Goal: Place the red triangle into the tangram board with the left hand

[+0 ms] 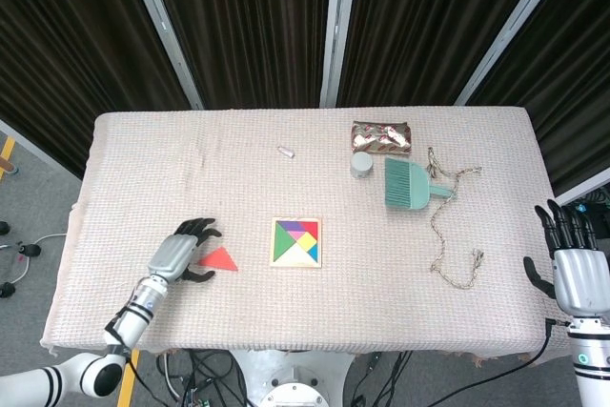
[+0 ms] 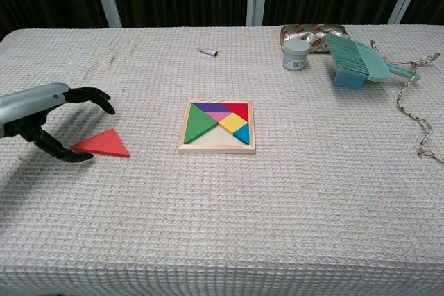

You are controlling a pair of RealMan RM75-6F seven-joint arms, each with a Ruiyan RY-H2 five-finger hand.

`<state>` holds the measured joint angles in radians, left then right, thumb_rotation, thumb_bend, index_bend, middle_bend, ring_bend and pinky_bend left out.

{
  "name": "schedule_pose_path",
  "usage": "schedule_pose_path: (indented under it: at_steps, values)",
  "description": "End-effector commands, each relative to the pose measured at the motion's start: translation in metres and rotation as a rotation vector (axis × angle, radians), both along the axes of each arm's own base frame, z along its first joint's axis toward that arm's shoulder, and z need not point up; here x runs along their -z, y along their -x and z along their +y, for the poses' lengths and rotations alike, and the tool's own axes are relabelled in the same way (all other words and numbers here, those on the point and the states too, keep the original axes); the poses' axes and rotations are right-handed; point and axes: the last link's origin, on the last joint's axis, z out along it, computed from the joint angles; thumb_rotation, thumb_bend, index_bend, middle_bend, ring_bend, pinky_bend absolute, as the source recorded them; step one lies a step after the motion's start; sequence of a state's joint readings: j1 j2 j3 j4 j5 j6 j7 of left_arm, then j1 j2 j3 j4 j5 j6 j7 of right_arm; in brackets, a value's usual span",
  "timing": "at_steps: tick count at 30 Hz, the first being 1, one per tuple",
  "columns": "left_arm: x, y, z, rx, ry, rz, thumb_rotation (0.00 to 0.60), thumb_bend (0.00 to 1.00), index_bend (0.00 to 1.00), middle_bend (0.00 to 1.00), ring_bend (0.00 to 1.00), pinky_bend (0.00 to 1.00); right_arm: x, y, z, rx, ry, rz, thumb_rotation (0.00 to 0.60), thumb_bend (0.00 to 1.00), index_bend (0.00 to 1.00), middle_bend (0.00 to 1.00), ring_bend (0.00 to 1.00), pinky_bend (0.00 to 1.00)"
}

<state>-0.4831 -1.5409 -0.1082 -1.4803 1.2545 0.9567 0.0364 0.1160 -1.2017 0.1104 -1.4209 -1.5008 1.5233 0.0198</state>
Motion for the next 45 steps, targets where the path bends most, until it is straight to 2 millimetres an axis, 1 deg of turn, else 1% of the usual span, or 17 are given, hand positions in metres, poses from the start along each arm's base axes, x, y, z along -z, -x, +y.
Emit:
schedule_pose_path:
  at_steps: [1,8,19,45]
  values:
    - [0.0034,-0.0011,0.0006,0.005,0.006,-0.002,0.6,0.23,0.26,0.07,0.0,0.0,-0.0001,0.0005,0.0004,0.002,0.0,0.001,0.6,0.27,0.0,0.0,0.0,0.0]
    - [0.0084,-0.0018,0.0029,0.001,0.011,-0.004,0.6,0.23,0.27,0.07,0.0,0.0,-0.0014,0.0023,0.0013,0.008,0.002,0.003,0.6,0.28,0.0,0.0,0.0,0.0]
    - [0.0073,0.0029,0.0029,-0.008,0.004,0.006,0.6,0.23,0.33,0.07,0.0,0.0,0.0001,0.0044,0.0016,0.012,0.0,0.001,0.6,0.28,0.0,0.0,0.0,0.0]
    - [0.0114,-0.0002,0.0042,-0.001,0.011,-0.005,0.6,0.25,0.37,0.08,0.0,0.0,0.0011,0.0063,0.0018,0.021,-0.003,0.002,0.6,0.28,0.0,0.0,0.0,0.0]
